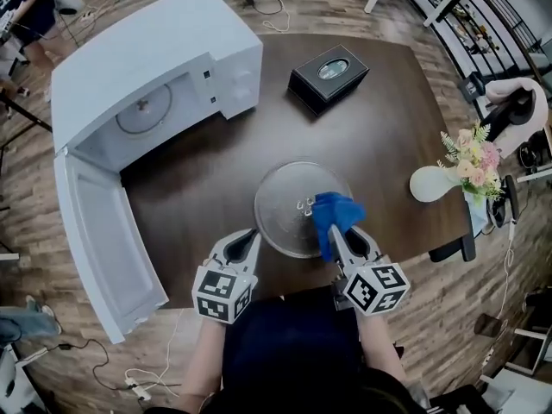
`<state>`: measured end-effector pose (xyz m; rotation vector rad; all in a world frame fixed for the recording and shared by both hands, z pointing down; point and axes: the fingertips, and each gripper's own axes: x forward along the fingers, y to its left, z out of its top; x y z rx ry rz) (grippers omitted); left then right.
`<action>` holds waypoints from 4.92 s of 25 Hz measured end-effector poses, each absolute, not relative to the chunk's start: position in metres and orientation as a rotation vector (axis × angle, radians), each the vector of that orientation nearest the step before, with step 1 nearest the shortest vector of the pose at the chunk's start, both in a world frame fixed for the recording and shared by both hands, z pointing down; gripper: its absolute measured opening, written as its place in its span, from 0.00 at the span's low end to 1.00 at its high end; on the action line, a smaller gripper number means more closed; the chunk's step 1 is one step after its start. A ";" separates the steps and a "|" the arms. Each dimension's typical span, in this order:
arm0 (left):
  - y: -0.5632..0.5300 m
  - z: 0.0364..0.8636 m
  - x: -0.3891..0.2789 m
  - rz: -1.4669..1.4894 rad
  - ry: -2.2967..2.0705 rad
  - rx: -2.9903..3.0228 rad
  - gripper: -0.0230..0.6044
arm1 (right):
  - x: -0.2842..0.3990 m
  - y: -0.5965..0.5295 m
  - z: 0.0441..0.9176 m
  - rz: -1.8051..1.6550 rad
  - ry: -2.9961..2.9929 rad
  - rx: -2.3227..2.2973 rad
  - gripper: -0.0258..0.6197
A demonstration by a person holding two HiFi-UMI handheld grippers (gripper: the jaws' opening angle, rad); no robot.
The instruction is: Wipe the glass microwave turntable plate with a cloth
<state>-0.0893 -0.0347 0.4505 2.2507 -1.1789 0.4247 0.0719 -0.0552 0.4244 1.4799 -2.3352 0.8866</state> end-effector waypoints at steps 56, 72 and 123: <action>-0.032 0.529 -0.063 1.152 -1.072 2.067 0.04 | -0.035 -0.128 0.461 0.773 -2.441 0.795 0.13; -0.031 0.529 -0.064 1.144 -1.065 2.083 0.04 | -0.076 -0.118 0.519 0.951 -2.285 0.638 0.12; -0.030 0.529 -0.064 1.123 -1.100 2.071 0.04 | 0.082 -0.163 0.521 0.953 -2.068 1.101 0.12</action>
